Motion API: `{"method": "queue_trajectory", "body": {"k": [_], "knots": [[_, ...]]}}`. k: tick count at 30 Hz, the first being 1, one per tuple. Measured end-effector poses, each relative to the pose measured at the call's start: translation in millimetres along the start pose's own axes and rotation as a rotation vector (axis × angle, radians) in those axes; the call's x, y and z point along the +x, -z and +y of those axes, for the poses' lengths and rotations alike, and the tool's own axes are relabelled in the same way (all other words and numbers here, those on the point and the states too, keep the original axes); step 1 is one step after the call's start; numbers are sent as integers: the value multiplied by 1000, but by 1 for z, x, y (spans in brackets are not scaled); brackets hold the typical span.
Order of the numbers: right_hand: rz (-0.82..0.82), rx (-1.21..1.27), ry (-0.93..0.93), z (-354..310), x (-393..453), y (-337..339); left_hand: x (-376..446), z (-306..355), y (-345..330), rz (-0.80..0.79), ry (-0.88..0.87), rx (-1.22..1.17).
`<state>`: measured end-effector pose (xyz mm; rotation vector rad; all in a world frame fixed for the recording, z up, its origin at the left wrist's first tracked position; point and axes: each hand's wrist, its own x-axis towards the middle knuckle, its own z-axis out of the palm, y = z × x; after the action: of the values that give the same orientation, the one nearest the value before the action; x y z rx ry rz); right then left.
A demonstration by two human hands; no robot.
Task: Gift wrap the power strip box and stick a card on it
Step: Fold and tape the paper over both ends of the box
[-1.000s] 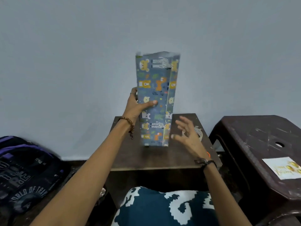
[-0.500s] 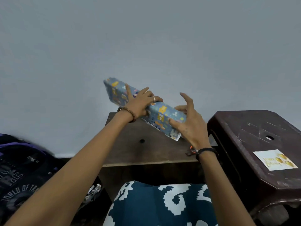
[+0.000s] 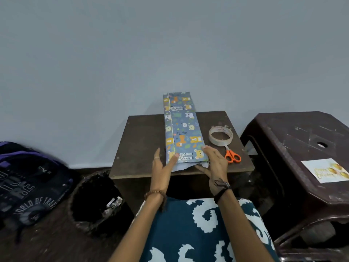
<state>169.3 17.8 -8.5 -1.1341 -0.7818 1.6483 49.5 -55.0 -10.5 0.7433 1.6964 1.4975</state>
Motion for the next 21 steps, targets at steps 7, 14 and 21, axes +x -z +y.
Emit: {"method": "queue_trajectory", "body": {"k": [7,14,21], "knots": [[-72,-194,34,17,13,1,-4,-15,4,186,-168,342],[-239,-418,183,12,14,6,11,-12,0,275,-217,459],[-210,-807,546,25,17,10,13,-17,-7,342,-295,579]]}}
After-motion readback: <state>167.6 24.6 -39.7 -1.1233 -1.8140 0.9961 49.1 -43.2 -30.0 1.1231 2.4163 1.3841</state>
